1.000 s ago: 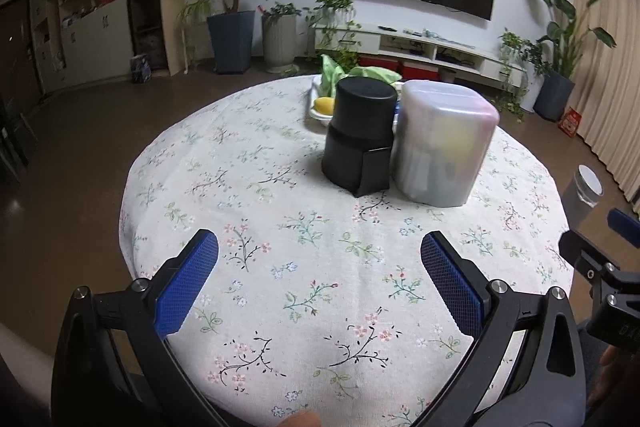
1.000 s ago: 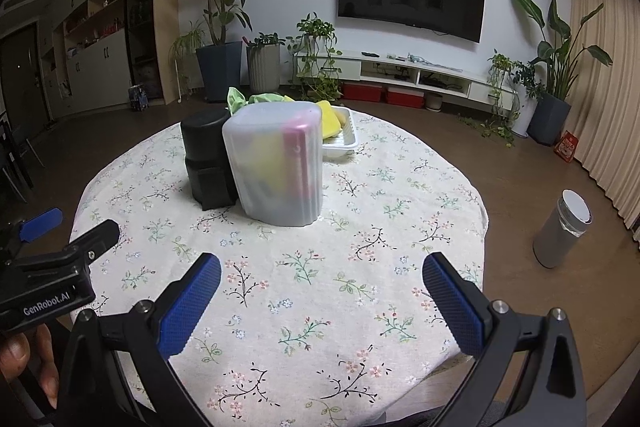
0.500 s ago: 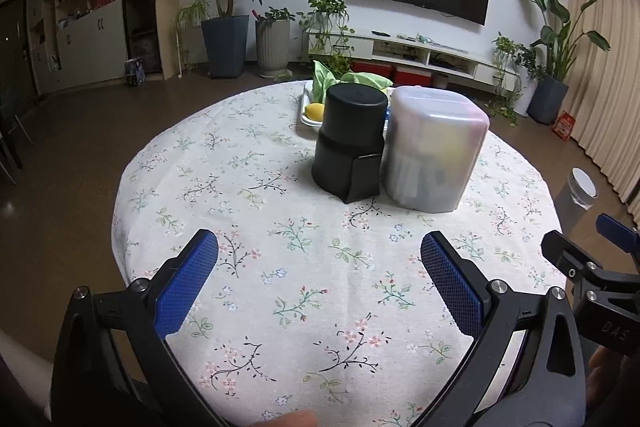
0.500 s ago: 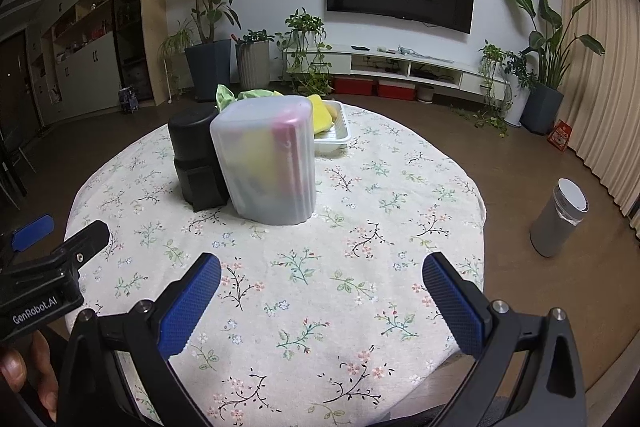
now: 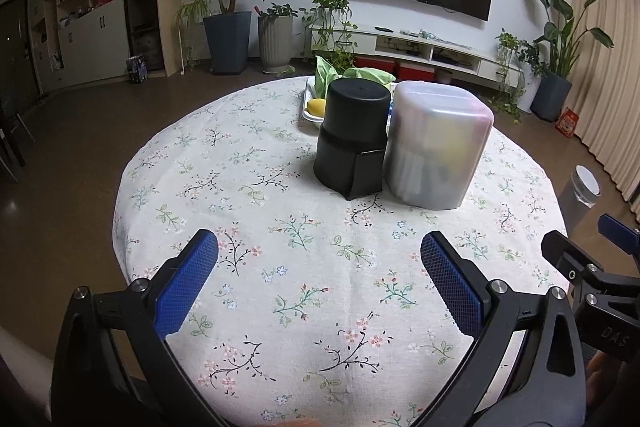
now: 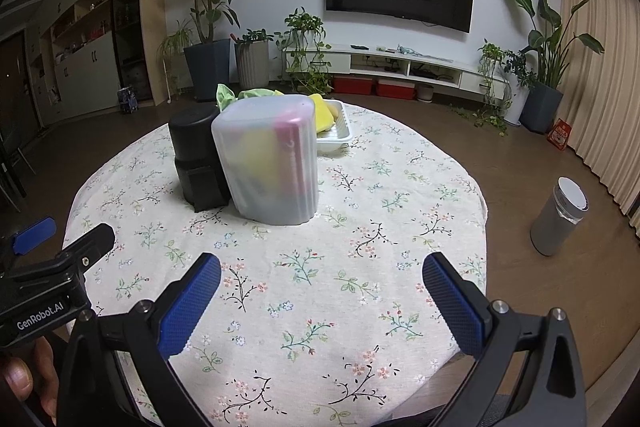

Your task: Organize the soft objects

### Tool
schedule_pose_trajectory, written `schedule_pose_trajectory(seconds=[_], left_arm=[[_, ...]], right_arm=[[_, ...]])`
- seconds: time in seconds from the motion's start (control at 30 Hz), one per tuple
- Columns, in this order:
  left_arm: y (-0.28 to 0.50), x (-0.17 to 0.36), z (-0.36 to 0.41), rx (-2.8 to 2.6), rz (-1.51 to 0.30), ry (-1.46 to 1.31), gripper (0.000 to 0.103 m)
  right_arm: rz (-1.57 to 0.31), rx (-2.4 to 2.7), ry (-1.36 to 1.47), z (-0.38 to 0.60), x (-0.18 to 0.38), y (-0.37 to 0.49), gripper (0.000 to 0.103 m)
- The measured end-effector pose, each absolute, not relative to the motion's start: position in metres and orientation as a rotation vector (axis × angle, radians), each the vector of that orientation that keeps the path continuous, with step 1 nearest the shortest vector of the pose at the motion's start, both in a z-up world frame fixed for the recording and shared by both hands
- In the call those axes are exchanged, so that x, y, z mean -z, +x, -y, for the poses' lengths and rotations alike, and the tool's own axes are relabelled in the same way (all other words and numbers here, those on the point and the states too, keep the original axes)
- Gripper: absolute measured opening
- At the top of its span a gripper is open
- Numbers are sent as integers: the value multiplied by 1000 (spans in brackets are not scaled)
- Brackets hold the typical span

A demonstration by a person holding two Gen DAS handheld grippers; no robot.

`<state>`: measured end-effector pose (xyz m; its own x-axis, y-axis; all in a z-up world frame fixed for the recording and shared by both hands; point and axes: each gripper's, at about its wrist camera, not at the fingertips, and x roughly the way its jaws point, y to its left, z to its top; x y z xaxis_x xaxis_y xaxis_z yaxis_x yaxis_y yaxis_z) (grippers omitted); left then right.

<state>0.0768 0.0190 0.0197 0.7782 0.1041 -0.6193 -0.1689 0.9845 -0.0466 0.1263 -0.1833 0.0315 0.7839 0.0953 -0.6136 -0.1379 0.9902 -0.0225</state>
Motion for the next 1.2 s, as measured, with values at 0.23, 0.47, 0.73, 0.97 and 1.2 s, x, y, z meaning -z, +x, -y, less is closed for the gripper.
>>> schedule_pose_trajectory(seconds=[0.23, 0.47, 0.73, 0.97, 1.2], left_arm=[[77, -20, -19, -152, -663, -95, 103], [77, -19, -19, -153, -665, -95, 103], [77, -20, -19, -153, -660, -90, 103], [78, -19, -19, -151, -659, -86, 103], [79, -19, -20, -153, -659, -87, 103]], right_arm=[[-662, -126, -65, 181, -31, 125, 103], [-663, -125, -68, 180, -31, 124, 103], [-664, -125, -67, 179, -30, 124, 103], [-668, -127, -67, 178, -29, 125, 103], [-668, -127, -67, 177, -28, 125, 103]])
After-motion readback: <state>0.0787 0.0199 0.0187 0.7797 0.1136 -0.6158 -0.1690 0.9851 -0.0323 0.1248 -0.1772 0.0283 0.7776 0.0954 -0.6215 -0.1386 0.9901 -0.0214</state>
